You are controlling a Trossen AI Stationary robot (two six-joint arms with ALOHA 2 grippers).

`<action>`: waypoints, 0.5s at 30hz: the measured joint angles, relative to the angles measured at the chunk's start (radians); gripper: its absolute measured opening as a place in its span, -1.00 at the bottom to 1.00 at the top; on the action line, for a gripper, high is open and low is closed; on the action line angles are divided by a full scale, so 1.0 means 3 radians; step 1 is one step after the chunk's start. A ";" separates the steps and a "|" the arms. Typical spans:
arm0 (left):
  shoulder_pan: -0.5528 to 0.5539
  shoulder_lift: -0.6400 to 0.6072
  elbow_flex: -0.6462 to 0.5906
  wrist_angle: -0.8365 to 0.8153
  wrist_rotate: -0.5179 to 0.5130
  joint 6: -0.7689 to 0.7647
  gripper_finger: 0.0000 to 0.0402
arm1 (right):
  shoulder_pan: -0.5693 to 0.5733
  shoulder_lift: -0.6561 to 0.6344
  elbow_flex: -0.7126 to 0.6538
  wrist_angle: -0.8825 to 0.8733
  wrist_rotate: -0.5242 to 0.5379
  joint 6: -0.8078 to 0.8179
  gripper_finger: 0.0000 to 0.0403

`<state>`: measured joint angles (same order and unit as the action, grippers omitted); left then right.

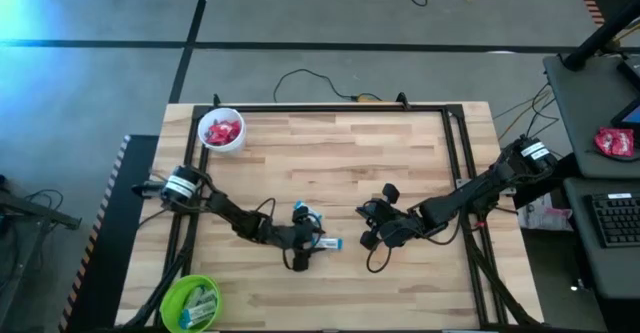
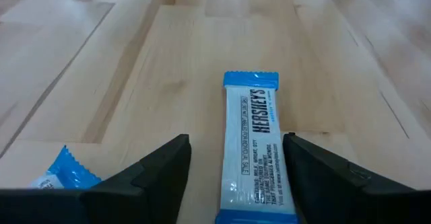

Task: Sort candy by brand, put in halloween buckets
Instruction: Put the bottom blue chocolate bar into the green bucket

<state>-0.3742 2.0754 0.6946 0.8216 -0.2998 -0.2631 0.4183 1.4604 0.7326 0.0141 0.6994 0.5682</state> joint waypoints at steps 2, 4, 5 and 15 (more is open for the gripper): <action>-0.0025 -0.0004 -0.0024 -0.0015 -0.0017 -0.0004 0.11 | 0.0000 -0.0001 0.0000 0.0000 0.0000 0.0000 -0.94; -0.0031 -0.0013 -0.0040 -0.0017 -0.0012 -0.0009 0.09 | 0.0000 -0.0001 0.0000 -0.0001 0.0000 0.0000 -0.94; -0.0031 -0.0014 -0.0045 -0.0018 -0.0012 -0.0015 0.07 | 0.0000 0.0000 0.0000 -0.0001 0.0000 0.0000 -0.94; -0.0067 0.0014 -0.0171 0.0196 -0.0020 0.0012 -0.37 | 0.0000 0.0000 0.0000 -0.0001 0.0000 0.0000 -0.94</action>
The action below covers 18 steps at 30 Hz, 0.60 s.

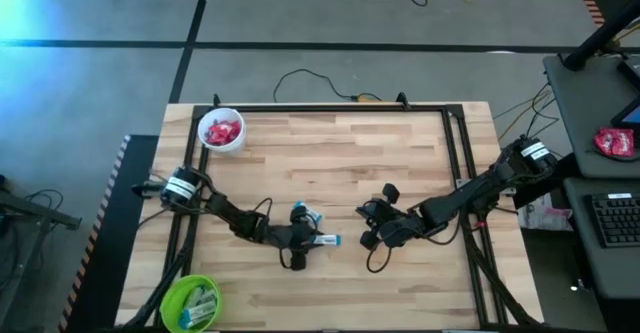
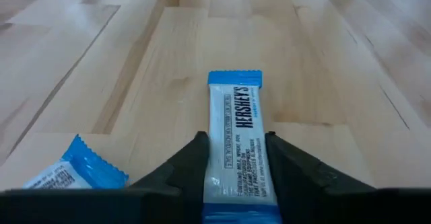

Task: Sort candy by brand, put in halloween buckets
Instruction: Put the bottom blue chocolate bar into the green bucket

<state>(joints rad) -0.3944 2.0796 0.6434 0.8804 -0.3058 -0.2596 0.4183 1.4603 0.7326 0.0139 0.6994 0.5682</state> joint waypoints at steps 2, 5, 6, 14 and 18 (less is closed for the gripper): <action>-0.0024 -0.0006 -0.0009 -0.0070 -0.0005 0.0001 -0.44 | 0.0000 0.0000 0.0000 0.0000 0.0001 0.0000 -0.94; -0.0036 -0.0113 -0.0010 -0.0338 0.0057 -0.0014 -0.50 | 0.0000 0.0000 0.0000 -0.0001 0.0001 0.0000 -0.94; -0.0041 -0.0181 -0.0013 -0.0444 0.0101 -0.0039 -0.50 | 0.0000 0.0000 0.0000 -0.0001 0.0000 0.0000 -0.94; -0.0266 -0.1293 0.0176 -0.2338 0.0466 -0.0066 -0.49 | 0.0000 0.0000 0.0000 -0.0001 0.0001 0.0000 -0.94; -0.0444 -0.1898 0.0674 -0.4002 0.0697 -0.0376 -0.49 | 0.0000 0.0000 0.0000 0.0000 0.0000 0.0000 -0.94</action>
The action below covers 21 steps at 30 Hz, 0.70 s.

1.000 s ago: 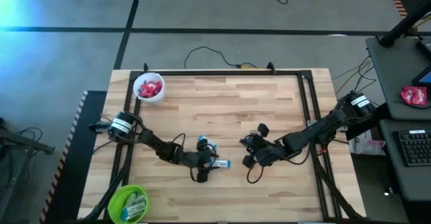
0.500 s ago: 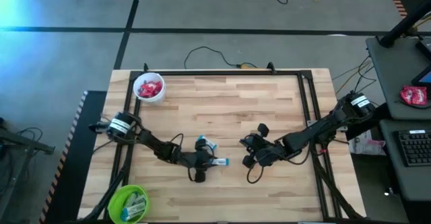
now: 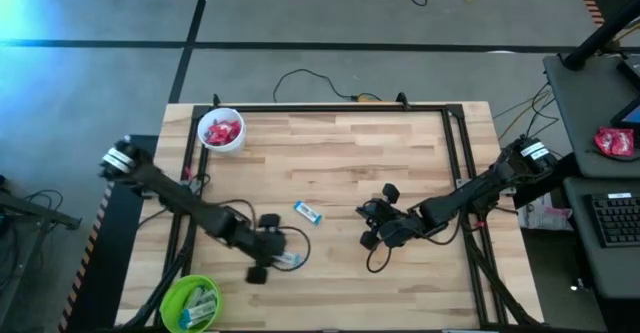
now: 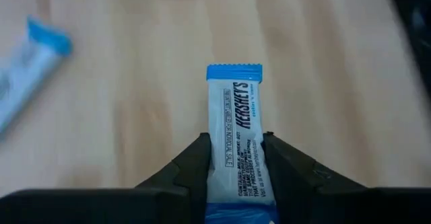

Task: Sort candy by brand, put in halloween buckets
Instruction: Put the bottom blue chocolate bar into the green bucket

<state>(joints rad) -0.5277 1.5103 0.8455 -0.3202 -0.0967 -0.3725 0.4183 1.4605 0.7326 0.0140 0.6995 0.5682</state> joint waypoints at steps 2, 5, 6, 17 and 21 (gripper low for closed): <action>-0.0144 -0.0207 0.0293 -0.0785 0.0204 -0.0228 -0.49 | 0.0000 0.0000 0.0000 -0.0001 0.0000 0.0000 -0.94; -0.0382 -0.0429 0.0732 -0.1536 0.0529 -0.0669 -0.49 | 0.0000 0.0000 0.0000 0.0000 0.0001 0.0000 -0.94; -0.0463 -0.0482 0.0843 -0.1767 0.0553 -0.0875 -0.49 | 0.0000 0.0000 0.0000 0.0000 0.0001 0.0000 -0.94; -0.1162 -0.0583 0.1437 -0.2742 0.0865 -0.3069 -0.49 | 0.0000 0.0000 0.0000 -0.0001 0.0001 0.0000 -0.94; -0.1355 -0.0491 0.1391 -0.2639 0.0935 -0.3641 -0.49 | 0.0000 -0.0001 0.0000 -0.0001 0.0000 0.0000 -0.94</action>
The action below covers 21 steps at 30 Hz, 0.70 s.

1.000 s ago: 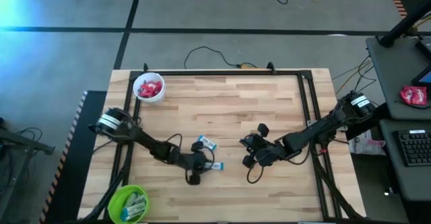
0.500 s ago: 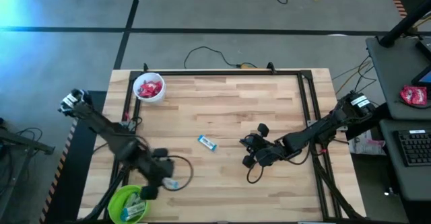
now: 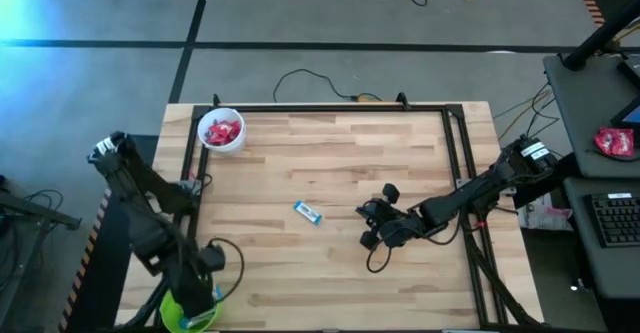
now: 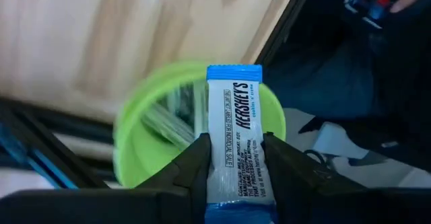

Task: Sort candy by brand, put in halloween buckets
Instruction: Put the bottom blue chocolate bar into the green bucket

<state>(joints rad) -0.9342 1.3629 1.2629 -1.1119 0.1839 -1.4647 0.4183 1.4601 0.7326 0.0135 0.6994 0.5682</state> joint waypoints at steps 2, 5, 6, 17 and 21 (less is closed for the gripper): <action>-0.0074 0.0089 -0.0035 0.0085 0.0167 -0.0240 -0.49 | 0.0000 0.0001 0.0000 0.0001 0.0001 0.0000 -0.94; -0.0151 0.0263 -0.0055 0.0087 0.0512 -0.0466 -0.49 | 0.0000 0.0001 0.0000 0.0000 0.0001 0.0000 -0.94; -0.0172 0.0322 -0.0056 0.0083 0.0587 -0.0492 -0.49 | 0.0000 0.0001 0.0000 0.0000 0.0001 0.0000 -0.94; -0.0075 0.0933 -0.0120 0.0301 0.0911 -0.0299 -0.27 | 0.0000 0.0000 0.0000 0.0000 0.0001 0.0000 -0.94; -0.0082 0.1027 0.0000 0.0143 0.1414 -0.0179 -0.13 | 0.0000 0.0001 0.0000 0.0000 0.0001 0.0000 -0.94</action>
<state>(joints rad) -0.9588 1.6710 1.2630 -1.0690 0.6082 -1.5185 0.4183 1.4603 0.7326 0.0135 0.6996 0.5682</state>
